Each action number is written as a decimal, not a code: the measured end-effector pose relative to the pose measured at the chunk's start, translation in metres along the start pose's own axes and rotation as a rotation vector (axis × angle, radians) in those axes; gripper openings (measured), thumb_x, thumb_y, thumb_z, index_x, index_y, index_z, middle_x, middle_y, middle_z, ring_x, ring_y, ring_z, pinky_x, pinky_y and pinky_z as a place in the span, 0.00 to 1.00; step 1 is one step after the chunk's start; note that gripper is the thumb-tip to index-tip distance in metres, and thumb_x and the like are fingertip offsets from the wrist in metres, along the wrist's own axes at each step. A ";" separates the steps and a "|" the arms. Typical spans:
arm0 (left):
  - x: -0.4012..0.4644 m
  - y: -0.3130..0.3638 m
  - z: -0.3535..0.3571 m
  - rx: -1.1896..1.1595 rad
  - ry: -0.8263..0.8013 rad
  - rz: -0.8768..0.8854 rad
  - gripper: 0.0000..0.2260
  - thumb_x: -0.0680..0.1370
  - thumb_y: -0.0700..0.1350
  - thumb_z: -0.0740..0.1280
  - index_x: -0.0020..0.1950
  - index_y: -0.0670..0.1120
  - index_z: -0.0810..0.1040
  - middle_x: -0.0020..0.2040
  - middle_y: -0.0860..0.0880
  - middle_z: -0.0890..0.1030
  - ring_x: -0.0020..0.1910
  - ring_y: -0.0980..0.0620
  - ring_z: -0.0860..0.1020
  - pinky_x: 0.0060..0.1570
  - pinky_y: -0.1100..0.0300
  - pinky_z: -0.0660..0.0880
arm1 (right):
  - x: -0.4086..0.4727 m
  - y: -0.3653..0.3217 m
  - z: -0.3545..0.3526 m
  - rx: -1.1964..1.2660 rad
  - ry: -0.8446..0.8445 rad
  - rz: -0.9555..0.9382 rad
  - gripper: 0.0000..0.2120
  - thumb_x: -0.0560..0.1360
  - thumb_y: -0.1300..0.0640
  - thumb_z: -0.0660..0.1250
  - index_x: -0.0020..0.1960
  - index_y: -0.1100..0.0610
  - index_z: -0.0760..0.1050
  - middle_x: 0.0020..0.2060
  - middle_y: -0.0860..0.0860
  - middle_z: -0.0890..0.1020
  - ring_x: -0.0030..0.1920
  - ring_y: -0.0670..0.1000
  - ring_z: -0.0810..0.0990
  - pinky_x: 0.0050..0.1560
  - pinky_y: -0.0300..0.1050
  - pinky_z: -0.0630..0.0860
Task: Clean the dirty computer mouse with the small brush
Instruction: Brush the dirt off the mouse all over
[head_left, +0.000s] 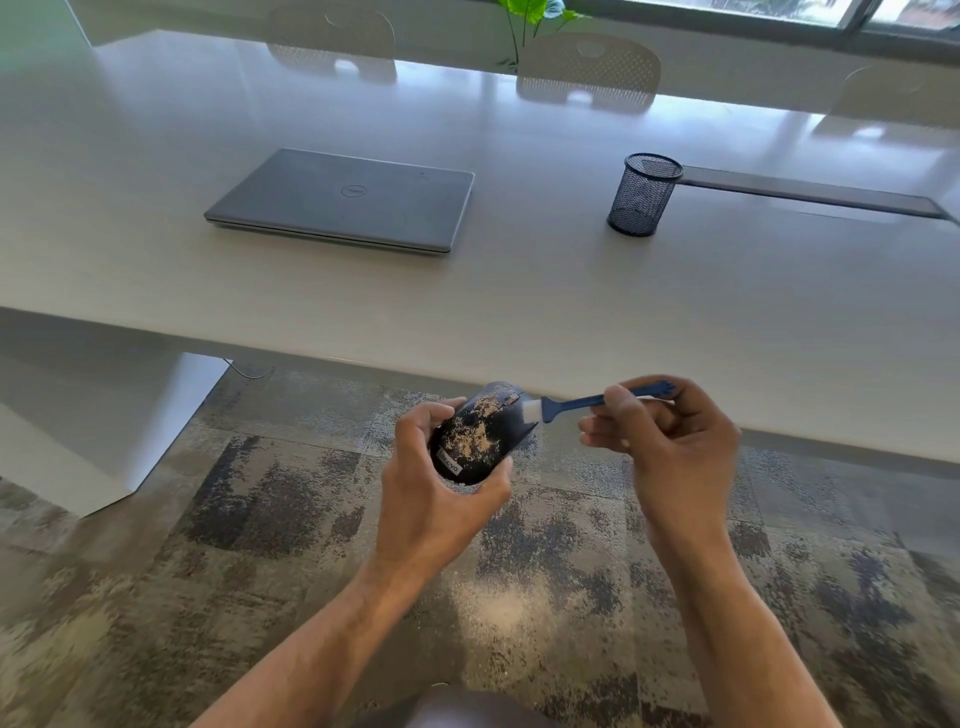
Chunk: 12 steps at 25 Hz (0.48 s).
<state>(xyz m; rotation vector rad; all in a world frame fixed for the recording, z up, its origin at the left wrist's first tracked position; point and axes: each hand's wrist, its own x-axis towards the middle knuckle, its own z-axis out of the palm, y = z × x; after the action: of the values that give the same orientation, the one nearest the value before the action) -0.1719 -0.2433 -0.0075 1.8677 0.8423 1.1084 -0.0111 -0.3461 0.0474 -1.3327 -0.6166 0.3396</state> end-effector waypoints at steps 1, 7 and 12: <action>0.000 0.001 0.001 -0.002 0.000 0.005 0.36 0.66 0.43 0.81 0.60 0.63 0.60 0.56 0.60 0.73 0.54 0.71 0.76 0.45 0.77 0.74 | -0.001 -0.001 0.001 0.030 -0.044 0.004 0.02 0.77 0.61 0.73 0.49 0.58 0.82 0.34 0.57 0.87 0.35 0.56 0.88 0.38 0.49 0.85; 0.002 0.003 0.003 0.000 -0.008 0.005 0.36 0.67 0.43 0.81 0.60 0.63 0.60 0.56 0.60 0.73 0.54 0.71 0.76 0.45 0.77 0.74 | 0.005 0.003 -0.001 -0.048 0.022 0.033 0.01 0.78 0.63 0.72 0.50 0.60 0.81 0.34 0.56 0.87 0.36 0.56 0.88 0.40 0.52 0.86; 0.002 0.003 0.005 0.002 -0.019 0.008 0.36 0.67 0.44 0.81 0.60 0.63 0.60 0.56 0.59 0.73 0.54 0.71 0.76 0.45 0.77 0.74 | 0.006 0.004 -0.001 0.032 -0.053 0.037 0.01 0.78 0.62 0.72 0.49 0.58 0.82 0.34 0.57 0.87 0.35 0.56 0.88 0.38 0.48 0.85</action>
<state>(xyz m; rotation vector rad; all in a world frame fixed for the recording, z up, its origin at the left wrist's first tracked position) -0.1661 -0.2450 -0.0054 1.8814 0.8266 1.0934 -0.0053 -0.3429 0.0451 -1.3090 -0.6291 0.4145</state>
